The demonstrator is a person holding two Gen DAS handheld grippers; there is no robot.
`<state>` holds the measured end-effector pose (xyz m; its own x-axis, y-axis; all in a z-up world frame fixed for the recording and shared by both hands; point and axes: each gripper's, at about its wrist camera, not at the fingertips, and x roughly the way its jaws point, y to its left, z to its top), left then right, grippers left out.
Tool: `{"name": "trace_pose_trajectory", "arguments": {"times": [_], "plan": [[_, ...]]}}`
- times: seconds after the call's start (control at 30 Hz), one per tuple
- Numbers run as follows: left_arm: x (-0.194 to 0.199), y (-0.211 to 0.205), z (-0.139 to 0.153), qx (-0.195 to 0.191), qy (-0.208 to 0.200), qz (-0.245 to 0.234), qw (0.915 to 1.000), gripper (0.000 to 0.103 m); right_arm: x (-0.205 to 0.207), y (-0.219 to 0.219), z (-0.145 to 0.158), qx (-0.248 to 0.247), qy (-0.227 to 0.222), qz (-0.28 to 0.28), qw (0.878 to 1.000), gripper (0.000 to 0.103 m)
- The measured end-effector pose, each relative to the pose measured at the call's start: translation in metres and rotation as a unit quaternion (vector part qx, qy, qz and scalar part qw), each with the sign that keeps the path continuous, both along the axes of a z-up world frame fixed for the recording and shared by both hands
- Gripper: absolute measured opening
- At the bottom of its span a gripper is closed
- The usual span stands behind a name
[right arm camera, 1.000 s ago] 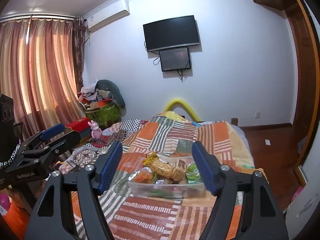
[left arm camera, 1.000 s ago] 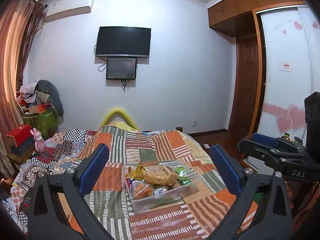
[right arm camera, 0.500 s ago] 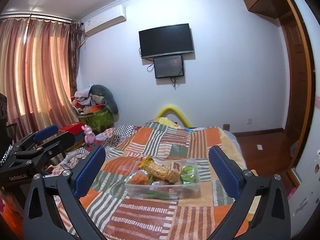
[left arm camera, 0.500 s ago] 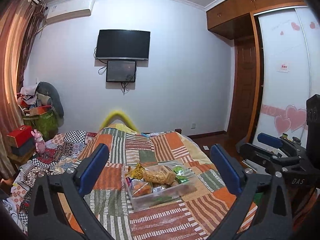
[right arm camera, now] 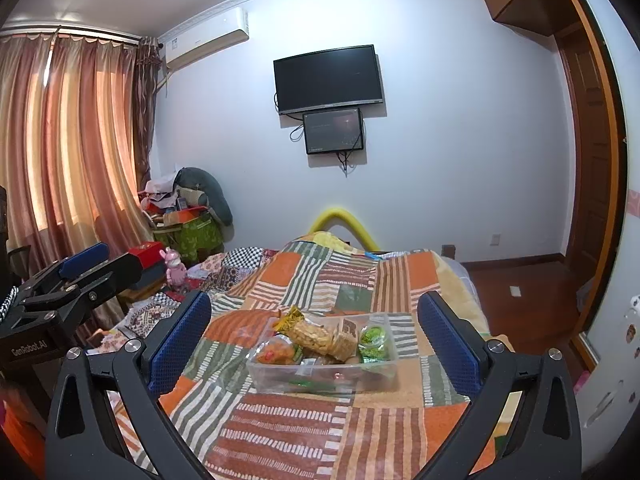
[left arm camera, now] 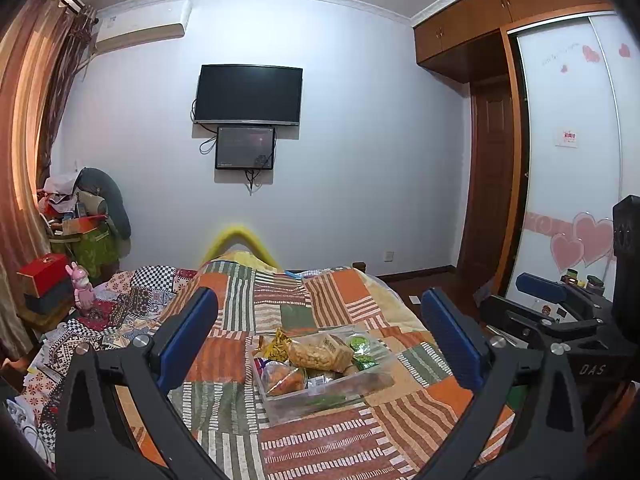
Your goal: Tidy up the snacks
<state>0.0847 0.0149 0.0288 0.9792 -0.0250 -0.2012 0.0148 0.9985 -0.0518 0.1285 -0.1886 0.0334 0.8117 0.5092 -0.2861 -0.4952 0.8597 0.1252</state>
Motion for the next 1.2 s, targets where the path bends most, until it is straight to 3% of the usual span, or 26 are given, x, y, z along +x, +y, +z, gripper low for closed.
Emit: {"name": "trace_pose_trajectory", "arguments": {"times": [1.2], "plan": [[0.0039,0.0009,-0.0066,-0.001,0.011,-0.006,0.9999,0.103,-0.0002,-0.0038,0.0035,-0.004,0.0,-0.007,1.0,0.103]]}}
